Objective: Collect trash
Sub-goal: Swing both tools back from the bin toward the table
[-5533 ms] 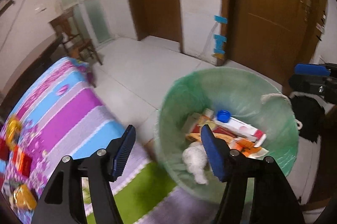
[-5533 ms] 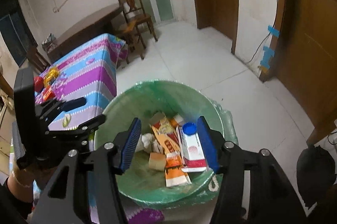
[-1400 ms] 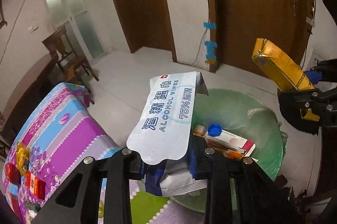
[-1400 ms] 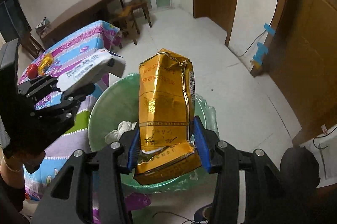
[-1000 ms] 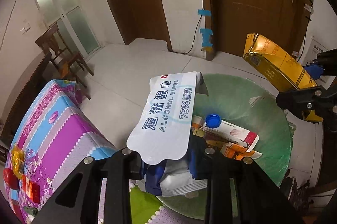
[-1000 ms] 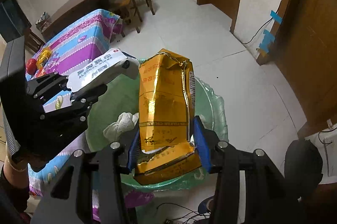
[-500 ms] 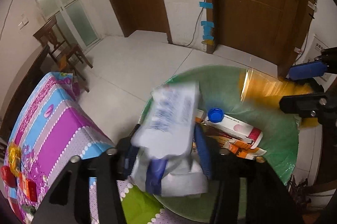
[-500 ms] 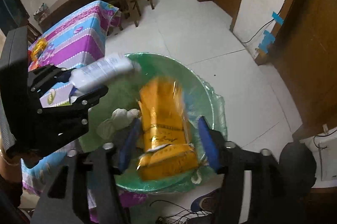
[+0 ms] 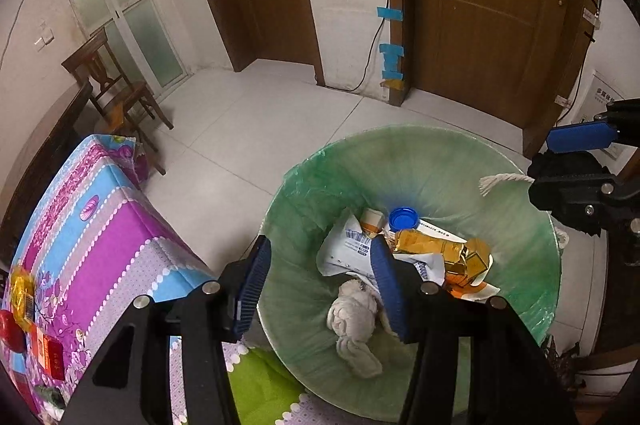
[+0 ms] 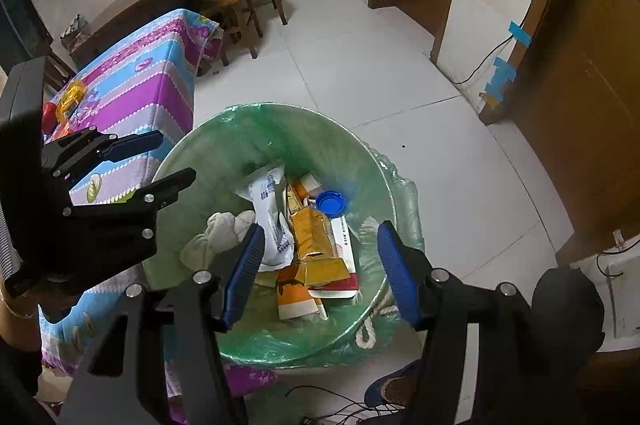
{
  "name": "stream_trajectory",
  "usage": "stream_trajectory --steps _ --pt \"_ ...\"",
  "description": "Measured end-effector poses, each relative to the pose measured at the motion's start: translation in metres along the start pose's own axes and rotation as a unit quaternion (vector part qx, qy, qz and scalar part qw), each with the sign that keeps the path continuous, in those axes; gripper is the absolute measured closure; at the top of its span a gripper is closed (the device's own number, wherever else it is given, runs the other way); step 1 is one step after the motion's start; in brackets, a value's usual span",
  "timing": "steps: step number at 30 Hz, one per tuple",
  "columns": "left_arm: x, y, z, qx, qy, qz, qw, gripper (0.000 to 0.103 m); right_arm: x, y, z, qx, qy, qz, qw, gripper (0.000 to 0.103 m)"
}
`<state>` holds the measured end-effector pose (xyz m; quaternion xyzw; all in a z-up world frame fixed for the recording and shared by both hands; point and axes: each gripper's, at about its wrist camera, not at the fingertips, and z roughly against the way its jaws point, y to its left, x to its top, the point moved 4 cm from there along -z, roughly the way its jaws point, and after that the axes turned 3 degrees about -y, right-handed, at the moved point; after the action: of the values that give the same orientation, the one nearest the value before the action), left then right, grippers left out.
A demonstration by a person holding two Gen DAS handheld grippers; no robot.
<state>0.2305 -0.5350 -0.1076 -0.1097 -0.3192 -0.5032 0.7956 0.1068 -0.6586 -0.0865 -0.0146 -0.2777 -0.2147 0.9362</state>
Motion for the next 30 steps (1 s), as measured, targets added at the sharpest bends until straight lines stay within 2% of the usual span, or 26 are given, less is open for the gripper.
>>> stream_trajectory --steps 5,8,11,15,17,21,26,30 --pt "-0.006 0.006 0.009 0.007 -0.01 0.016 0.9998 0.049 0.002 0.0 0.007 -0.005 -0.022 -0.007 1.0 0.047" --pt "-0.014 0.016 0.025 0.037 -0.041 0.031 0.998 0.048 0.004 0.006 0.015 0.009 -0.058 -0.014 0.998 0.047" --pt "-0.028 0.037 0.04 0.075 -0.065 0.064 0.993 0.046 0.006 0.015 0.026 0.009 -0.116 -0.023 0.993 0.047" --pt "-0.049 0.074 0.057 0.108 -0.078 0.126 0.983 0.042 0.006 0.037 0.043 0.01 -0.213 -0.033 0.976 0.044" --pt "-0.066 0.098 0.071 0.142 -0.089 0.157 0.9732 0.038 0.005 0.052 0.049 0.013 -0.252 -0.028 0.967 0.042" --pt "-0.102 0.139 0.104 0.169 -0.101 0.179 0.9638 0.033 0.004 0.096 0.055 0.026 -0.316 0.01 0.948 0.037" --pt "-0.16 0.195 0.151 0.171 -0.099 0.194 0.9609 0.031 0.011 0.164 0.042 0.072 -0.318 0.085 0.942 0.031" --pt "-0.225 0.248 0.192 0.142 -0.092 0.216 0.9616 0.028 0.018 0.223 0.025 0.119 -0.291 0.15 0.937 0.021"
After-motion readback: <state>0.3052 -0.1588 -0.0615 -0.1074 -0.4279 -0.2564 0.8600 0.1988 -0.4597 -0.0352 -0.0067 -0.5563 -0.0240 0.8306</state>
